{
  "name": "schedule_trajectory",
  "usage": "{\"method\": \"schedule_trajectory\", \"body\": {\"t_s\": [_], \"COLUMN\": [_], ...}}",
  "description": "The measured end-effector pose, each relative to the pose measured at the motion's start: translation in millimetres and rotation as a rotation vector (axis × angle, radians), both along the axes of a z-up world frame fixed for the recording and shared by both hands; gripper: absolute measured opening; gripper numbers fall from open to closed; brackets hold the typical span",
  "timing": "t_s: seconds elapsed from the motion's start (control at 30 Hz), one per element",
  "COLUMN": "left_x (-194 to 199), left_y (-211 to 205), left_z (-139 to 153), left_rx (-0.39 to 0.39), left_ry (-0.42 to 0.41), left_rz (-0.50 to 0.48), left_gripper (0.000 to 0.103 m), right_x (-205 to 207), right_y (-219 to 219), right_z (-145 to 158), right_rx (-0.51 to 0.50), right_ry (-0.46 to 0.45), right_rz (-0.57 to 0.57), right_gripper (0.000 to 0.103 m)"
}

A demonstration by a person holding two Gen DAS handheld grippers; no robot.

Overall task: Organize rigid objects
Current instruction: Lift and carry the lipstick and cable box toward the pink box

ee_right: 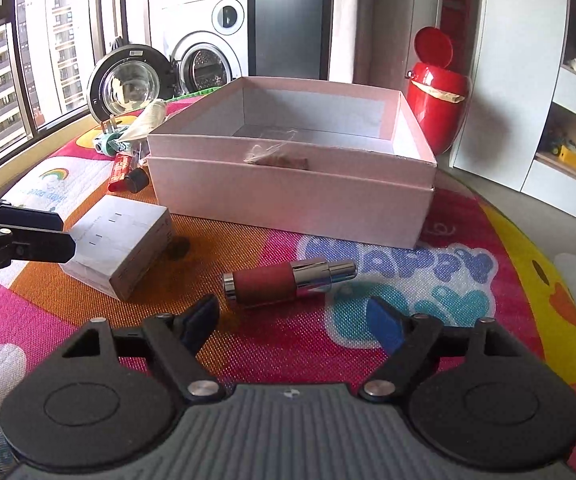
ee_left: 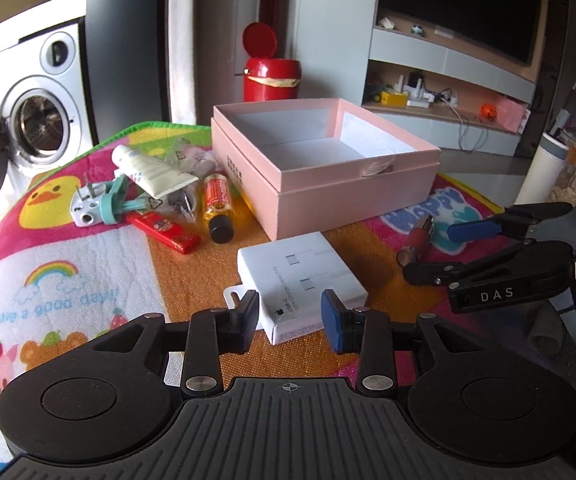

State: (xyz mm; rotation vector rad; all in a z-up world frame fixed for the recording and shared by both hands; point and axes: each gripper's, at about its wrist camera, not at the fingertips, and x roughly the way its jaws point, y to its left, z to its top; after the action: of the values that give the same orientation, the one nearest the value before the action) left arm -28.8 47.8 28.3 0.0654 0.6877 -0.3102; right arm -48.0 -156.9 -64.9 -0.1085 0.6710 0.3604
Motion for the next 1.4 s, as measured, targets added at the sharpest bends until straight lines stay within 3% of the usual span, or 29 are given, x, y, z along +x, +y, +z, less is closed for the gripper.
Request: {"method": "schedule_trajectory", "body": {"t_s": [0.2, 0.4, 0.5, 0.6, 0.7, 0.83, 0.97, 1.07, 1.13, 1.17, 1.3, 1.33, 1.4], "left_x": [8.8, 3.7, 4.5, 1.8, -6.4, -10.4, -6.6, 6.4, 21.9, 33.8, 72.9, 75.8, 72.4], "left_y": [-19.3, -40.1, -41.3, -45.8, -60.4, -74.4, -66.8, -44.8, -27.8, -16.7, 3.2, 0.2, -14.6], "left_z": [-20.4, -24.9, -22.7, -21.9, -26.7, -30.5, -18.7, -1.8, 5.5, 7.1, -7.1, -10.9, -17.6], "left_rx": [0.063, 0.101, 0.082, 0.035, 0.075, 0.094, 0.091, 0.099, 0.055, -0.005, -0.2, -0.197, -0.115], "left_ry": [0.069, 0.031, 0.066, 0.108, 0.084, 0.081, 0.08, -0.023, -0.052, -0.056, 0.052, 0.072, 0.077], "left_rz": [-0.093, -0.234, -0.264, -0.334, -0.356, -0.35, -0.328, -0.219, -0.133, -0.102, -0.123, -0.136, -0.168], "left_gripper": [0.039, 0.039, 0.039, 0.056, 0.073, 0.088, 0.079, 0.079, 0.079, 0.079, 0.078, 0.078, 0.078], "right_x": [-0.8, -0.7, -0.4, 0.4, 0.3, 1.1, 1.4, 3.3, 2.8, 2.5, 2.4, 2.4, 2.6], "right_y": [-0.8, -1.4, -1.8, -3.3, -6.6, -15.3, -26.8, -31.3, -30.9, -30.8, -33.1, -33.4, -32.5], "right_z": [-0.4, -0.6, -1.1, -1.2, -0.5, 0.7, 1.5, 1.8, 1.8, 1.6, 1.9, 1.8, 1.4], "right_rx": [0.004, 0.007, 0.012, 0.023, 0.046, 0.11, 0.17, 0.192, 0.188, 0.188, 0.197, 0.198, 0.197], "right_ry": [0.002, 0.004, 0.006, 0.01, 0.013, 0.026, 0.034, 0.041, 0.037, 0.036, 0.037, 0.037, 0.036], "right_rz": [-0.008, -0.008, -0.008, -0.006, -0.005, -0.011, -0.042, -0.053, -0.053, -0.051, -0.051, -0.052, -0.052], "right_gripper": [0.083, 0.083, 0.084, 0.084, 0.084, 0.084, 0.084, 0.084, 0.084, 0.084, 0.084, 0.084, 0.084]}}
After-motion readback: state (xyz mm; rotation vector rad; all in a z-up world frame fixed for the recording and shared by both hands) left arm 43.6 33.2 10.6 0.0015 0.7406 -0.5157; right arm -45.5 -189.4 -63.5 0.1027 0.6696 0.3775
